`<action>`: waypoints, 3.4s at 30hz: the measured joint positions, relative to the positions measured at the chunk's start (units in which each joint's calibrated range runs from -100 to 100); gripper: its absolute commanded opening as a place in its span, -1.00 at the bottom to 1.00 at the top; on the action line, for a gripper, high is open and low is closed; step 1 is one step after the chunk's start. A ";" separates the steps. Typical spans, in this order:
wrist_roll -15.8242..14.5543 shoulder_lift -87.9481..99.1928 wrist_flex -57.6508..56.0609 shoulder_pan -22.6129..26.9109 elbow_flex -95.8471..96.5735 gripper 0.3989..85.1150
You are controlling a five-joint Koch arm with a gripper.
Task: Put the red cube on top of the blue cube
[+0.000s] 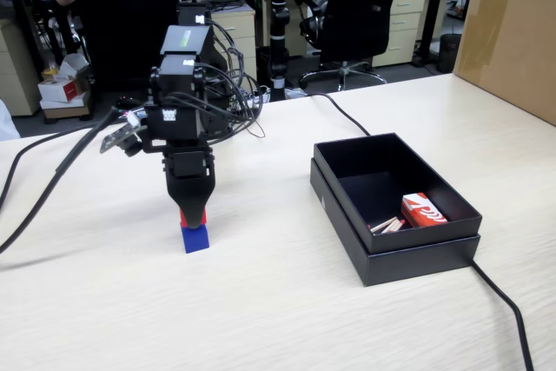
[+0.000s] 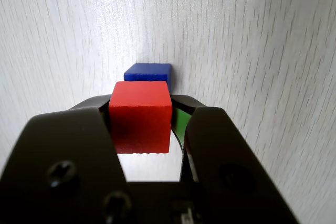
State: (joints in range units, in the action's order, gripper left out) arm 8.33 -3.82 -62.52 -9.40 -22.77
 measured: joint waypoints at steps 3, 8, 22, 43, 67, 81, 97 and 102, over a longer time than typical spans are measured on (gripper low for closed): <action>0.00 0.00 0.00 0.00 0.00 -0.99; 0.00 -0.26 0.00 0.00 0.00 -0.99; 0.00 -1.17 0.00 0.05 0.00 -0.99; -0.20 -2.20 1.16 0.10 0.00 -0.99; -0.20 -2.33 1.16 0.00 0.00 -0.99; -0.20 -2.33 1.24 -0.05 0.00 -0.99; -0.39 -2.20 1.24 0.15 0.55 -0.99; -0.39 -2.07 1.24 0.05 0.55 -0.99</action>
State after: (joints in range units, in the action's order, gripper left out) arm 7.94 -5.89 -61.29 -9.35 -22.23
